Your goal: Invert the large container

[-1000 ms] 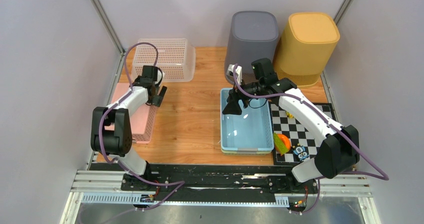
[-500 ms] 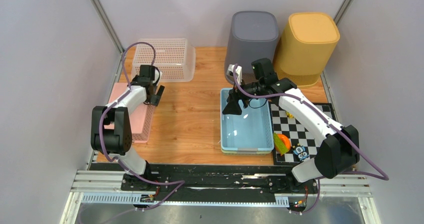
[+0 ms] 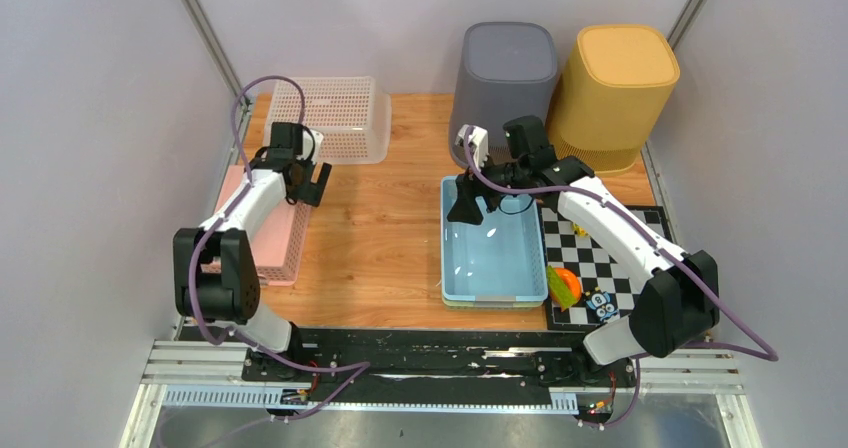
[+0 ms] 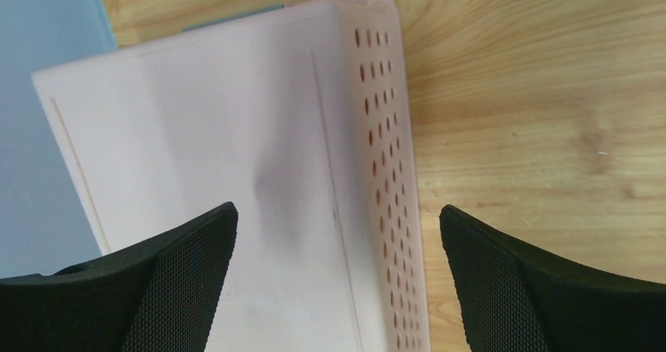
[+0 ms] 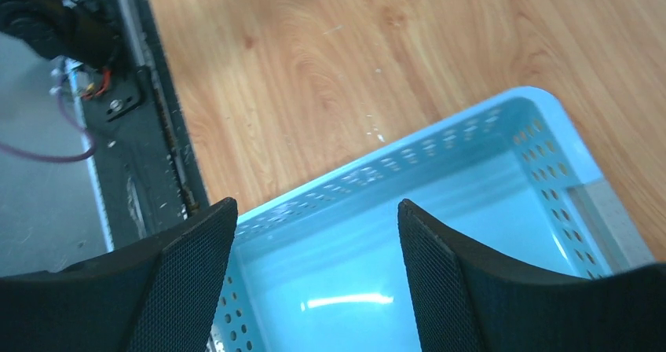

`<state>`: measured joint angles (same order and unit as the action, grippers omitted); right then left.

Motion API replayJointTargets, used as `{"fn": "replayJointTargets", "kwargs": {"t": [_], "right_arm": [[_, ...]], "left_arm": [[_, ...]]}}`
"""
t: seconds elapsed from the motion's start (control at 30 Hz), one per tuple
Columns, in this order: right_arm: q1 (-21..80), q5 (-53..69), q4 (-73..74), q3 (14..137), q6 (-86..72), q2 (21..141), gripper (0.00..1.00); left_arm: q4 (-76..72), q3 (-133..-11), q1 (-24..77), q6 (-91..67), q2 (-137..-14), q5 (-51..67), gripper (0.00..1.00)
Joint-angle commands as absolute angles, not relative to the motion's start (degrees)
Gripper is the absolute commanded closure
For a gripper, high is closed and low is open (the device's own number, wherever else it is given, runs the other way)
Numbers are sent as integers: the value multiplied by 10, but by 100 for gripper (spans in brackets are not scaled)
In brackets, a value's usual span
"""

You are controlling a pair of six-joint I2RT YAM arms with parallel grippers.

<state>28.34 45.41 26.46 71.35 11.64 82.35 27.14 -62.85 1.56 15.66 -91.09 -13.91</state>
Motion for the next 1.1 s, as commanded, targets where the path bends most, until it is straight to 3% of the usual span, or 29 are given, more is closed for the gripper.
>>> {"fn": "replayJointTargets", "kwargs": {"t": [0.0,0.3,0.8,1.07], "right_arm": [[279,337,236,703,64,802,23],[365,169,245,662,46,802,25],[433,78,225,674,-36,907,28],[454,47,233,674,-43,902,47]], "left_arm": [[306,-657,13,132,-843,-57,0],[329,-627,15,121,-758,44,0],[334,-580,18,159,-675,92,0],[325,-573,23,161,-677,86,0]]}}
